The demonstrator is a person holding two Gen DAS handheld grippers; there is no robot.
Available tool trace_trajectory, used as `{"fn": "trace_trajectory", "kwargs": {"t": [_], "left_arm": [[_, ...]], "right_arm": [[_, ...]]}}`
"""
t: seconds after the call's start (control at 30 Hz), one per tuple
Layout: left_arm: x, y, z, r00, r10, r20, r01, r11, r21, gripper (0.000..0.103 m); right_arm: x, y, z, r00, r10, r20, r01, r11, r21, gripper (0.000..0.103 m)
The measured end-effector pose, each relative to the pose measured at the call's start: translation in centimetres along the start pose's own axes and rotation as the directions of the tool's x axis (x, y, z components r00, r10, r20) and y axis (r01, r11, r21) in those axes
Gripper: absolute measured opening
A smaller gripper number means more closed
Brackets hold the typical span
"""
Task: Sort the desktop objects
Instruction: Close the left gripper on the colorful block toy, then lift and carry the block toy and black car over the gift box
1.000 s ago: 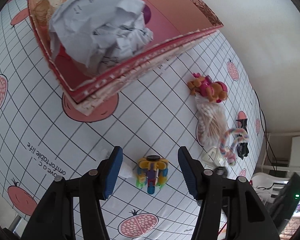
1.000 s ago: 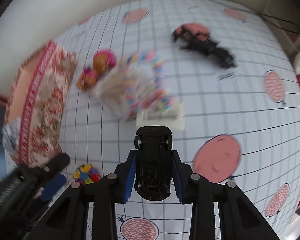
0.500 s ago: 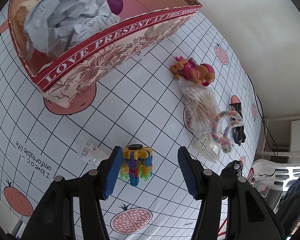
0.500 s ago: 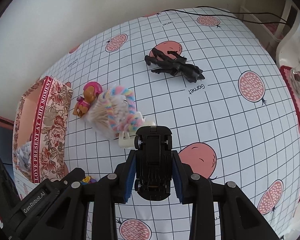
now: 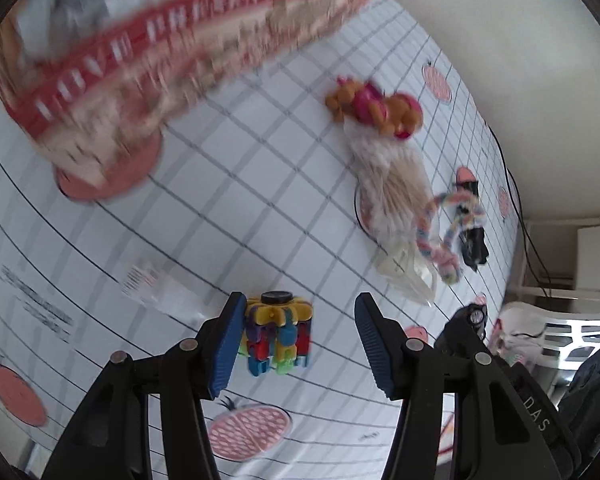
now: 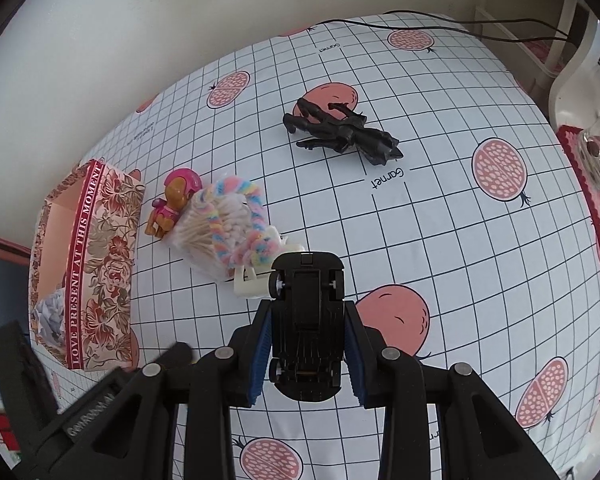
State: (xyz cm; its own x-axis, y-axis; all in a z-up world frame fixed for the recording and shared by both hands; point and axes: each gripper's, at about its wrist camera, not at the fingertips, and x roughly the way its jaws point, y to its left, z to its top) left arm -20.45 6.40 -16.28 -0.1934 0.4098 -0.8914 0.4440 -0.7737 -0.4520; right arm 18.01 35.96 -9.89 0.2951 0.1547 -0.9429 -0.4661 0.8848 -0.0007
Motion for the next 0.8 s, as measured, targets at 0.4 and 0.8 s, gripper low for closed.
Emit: {"fn": "trace_trajectory", "kwargs": {"t": [0.4, 0.8], "left_arm": [[1.4, 0.6, -0.5, 0.998, -0.047, -0.052, 0.044, 0.997, -0.061, 0.038], [1.0, -0.5, -0.1, 0.985, -0.172, -0.018, 0.172, 0.985, -0.022, 0.038]], "right_arm": [[-0.1, -0.4, 0.3, 1.0, -0.01, 0.001, 0.01, 1.0, -0.015, 0.036], [0.2, 0.3, 1.0, 1.0, -0.003, 0.003, 0.003, 0.999, -0.05, 0.036]]}}
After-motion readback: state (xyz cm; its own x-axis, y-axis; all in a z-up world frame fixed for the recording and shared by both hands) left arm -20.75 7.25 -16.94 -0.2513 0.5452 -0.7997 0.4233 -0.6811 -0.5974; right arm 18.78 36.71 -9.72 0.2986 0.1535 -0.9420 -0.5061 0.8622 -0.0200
